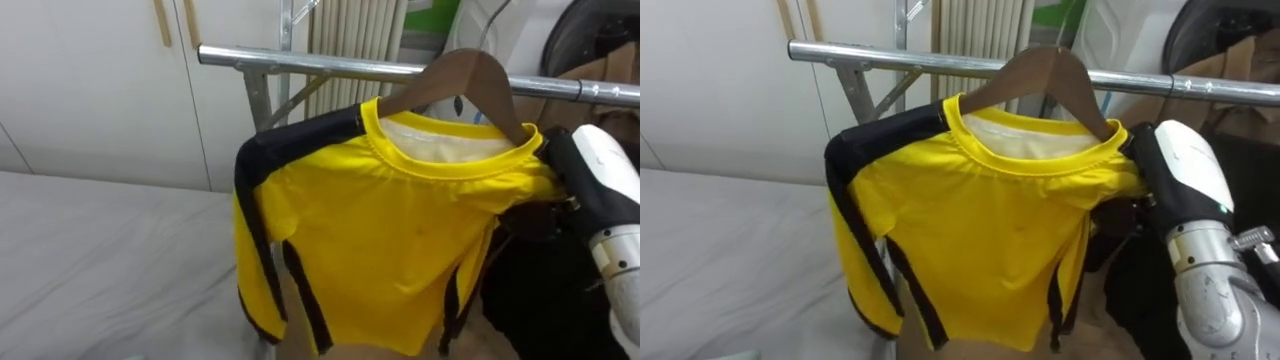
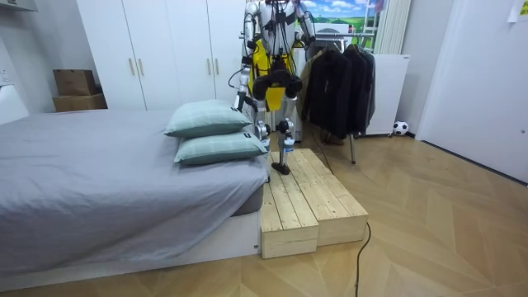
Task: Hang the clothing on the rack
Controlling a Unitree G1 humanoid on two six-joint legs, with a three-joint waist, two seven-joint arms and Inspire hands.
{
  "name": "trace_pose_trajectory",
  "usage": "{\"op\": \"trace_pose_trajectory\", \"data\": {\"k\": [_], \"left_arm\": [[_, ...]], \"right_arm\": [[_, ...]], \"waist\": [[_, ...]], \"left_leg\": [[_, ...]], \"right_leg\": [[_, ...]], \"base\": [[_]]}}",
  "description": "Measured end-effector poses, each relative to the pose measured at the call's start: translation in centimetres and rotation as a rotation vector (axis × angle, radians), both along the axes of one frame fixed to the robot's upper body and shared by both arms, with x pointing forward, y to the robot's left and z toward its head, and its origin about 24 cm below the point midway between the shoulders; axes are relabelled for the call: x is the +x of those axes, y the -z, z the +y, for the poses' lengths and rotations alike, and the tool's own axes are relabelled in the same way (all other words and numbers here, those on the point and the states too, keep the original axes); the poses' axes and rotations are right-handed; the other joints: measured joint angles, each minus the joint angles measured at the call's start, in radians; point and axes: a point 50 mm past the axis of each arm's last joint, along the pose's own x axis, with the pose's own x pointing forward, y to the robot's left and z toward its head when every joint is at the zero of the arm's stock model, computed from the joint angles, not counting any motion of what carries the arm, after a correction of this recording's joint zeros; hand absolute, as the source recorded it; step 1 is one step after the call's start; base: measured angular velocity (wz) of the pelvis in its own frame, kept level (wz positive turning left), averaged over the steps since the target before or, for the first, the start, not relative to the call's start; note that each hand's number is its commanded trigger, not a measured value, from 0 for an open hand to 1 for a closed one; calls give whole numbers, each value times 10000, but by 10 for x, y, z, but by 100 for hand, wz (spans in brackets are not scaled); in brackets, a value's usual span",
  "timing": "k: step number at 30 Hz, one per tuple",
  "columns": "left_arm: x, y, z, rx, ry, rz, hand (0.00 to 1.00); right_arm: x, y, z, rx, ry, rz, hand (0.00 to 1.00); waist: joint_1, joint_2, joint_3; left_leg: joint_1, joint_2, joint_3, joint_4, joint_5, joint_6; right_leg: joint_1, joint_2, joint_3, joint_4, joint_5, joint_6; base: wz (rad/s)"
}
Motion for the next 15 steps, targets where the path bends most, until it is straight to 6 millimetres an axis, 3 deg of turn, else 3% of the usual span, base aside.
{"op": "trace_pose_trajectory", "data": {"k": [9,15], "left_arm": [[3,-1,3,15,23,-70,0],[12,0,5,-90,92,-295,0]], "right_arm": [[11,14,-11,27,339,1040,100],[15,22,-13,153,322,1870,100]], "waist": [[234,-61,3],[539,61,9]], "left_leg": [[148,2,-47,-16,0,1],[110,-2,-276,-34,-1,-1]], "right_leg": [[121,-23,-117,-28,5,-11],[144,-48,-267,-108,17,-35]], "base": [[2],[8]]}}
